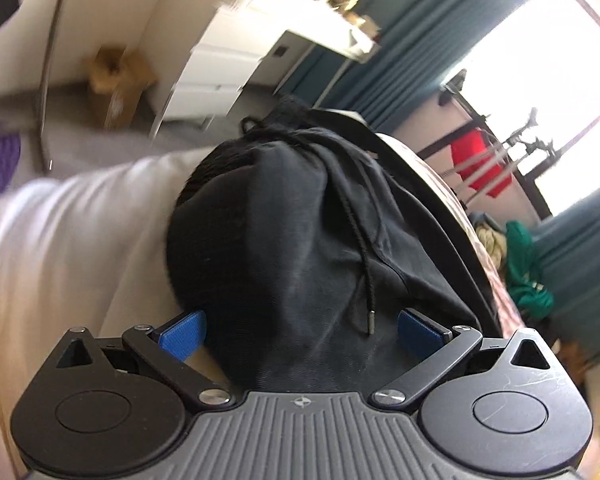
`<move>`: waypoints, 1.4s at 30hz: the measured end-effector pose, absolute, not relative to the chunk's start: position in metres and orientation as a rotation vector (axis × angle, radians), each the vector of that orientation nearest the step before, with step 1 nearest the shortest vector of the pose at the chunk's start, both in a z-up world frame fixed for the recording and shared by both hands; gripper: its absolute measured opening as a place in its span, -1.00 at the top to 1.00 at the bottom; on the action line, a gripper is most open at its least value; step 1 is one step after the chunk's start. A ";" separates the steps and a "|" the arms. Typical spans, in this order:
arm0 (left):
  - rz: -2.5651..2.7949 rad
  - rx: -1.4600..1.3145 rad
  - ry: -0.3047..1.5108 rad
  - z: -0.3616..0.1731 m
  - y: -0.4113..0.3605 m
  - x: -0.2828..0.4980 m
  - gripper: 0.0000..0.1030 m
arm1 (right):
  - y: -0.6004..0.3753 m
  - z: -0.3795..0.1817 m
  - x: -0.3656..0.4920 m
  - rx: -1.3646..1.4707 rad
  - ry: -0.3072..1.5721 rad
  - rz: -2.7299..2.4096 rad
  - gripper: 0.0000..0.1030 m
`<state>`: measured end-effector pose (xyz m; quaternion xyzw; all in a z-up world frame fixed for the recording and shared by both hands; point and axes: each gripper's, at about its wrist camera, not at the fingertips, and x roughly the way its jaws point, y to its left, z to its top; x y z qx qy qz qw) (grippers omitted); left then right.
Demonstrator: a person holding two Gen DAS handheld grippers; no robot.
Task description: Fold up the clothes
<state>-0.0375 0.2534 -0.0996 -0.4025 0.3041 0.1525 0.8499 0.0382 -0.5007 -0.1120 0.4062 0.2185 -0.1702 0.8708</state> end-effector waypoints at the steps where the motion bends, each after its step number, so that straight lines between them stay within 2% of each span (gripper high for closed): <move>1: 0.320 -0.876 0.646 -0.102 0.257 -0.038 -0.99 | -0.502 -0.114 0.040 0.851 0.474 -0.373 -0.45; 4: 0.315 -0.961 0.661 -0.111 0.269 -0.039 -0.99 | -0.509 -0.127 0.040 0.890 0.522 -0.426 -0.45; 7: 0.314 -1.050 0.673 -0.121 0.280 -0.039 -0.98 | -0.515 -0.140 0.041 0.950 0.561 -0.464 -0.07; 9: 0.314 -1.108 0.674 -0.128 0.285 -0.040 -0.94 | -0.516 -0.140 0.037 0.971 0.533 -0.497 0.84; 14: 0.292 -1.213 0.655 -0.140 0.295 -0.043 -0.84 | -0.510 -0.125 0.026 1.016 0.390 -0.507 0.86; 18: 0.266 -1.252 0.597 -0.146 0.295 -0.043 -0.48 | -0.497 -0.111 0.029 0.916 0.367 -0.517 0.86; 20: 0.263 -1.246 0.597 -0.147 0.294 -0.041 -0.37 | -0.497 -0.109 0.030 0.903 0.362 -0.526 0.86; 22: 0.256 -1.259 0.568 -0.147 0.295 -0.043 -0.10 | -0.498 -0.107 0.029 0.906 0.353 -0.531 0.86; 23: 0.252 -1.254 0.553 -0.145 0.295 -0.044 0.28 | -0.499 -0.106 0.029 0.909 0.348 -0.534 0.86; 24: 0.248 -1.250 0.538 -0.144 0.295 -0.044 0.47 | -0.499 -0.105 0.029 0.912 0.343 -0.536 0.86; 26: 0.220 -1.245 0.485 -0.139 0.292 -0.046 0.59 | -0.500 -0.102 0.026 0.909 0.329 -0.534 0.86; 31: 0.179 -1.139 0.360 -0.107 0.284 -0.063 0.78 | -0.500 -0.092 0.011 0.928 0.280 -0.540 0.87; 36: 0.142 -1.112 0.271 -0.063 0.282 -0.070 0.82 | -0.497 -0.071 -0.004 0.903 0.230 -0.535 0.87; 42: 0.131 -1.027 0.294 0.007 0.283 -0.004 0.81 | -0.494 -0.038 0.029 0.856 0.211 -0.508 0.87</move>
